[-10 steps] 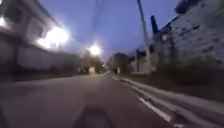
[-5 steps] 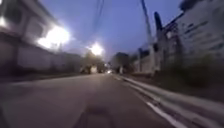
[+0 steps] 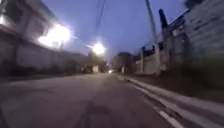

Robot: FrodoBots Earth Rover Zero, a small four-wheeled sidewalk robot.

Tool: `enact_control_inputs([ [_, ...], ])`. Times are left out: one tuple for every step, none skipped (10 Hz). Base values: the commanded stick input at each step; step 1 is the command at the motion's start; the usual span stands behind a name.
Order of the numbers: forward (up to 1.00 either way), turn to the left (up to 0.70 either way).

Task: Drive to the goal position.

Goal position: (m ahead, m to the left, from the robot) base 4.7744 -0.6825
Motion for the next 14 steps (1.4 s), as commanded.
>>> enact_control_inputs([
  [0.7,-0.31],
  [0.7,-0.06],
  [0.7,0.0],
  [0.7,0.0],
  [0.7,0.0],
  [0.7,0.0],
  [0.7,0.0],
  [0.7,0.0],
  [0.7,0.0],
  [0.7,0.0],
  [0.7,0.0],
  [0.7,0.0],
  [0.7,0.0],
  [0.7,-0.13],
])
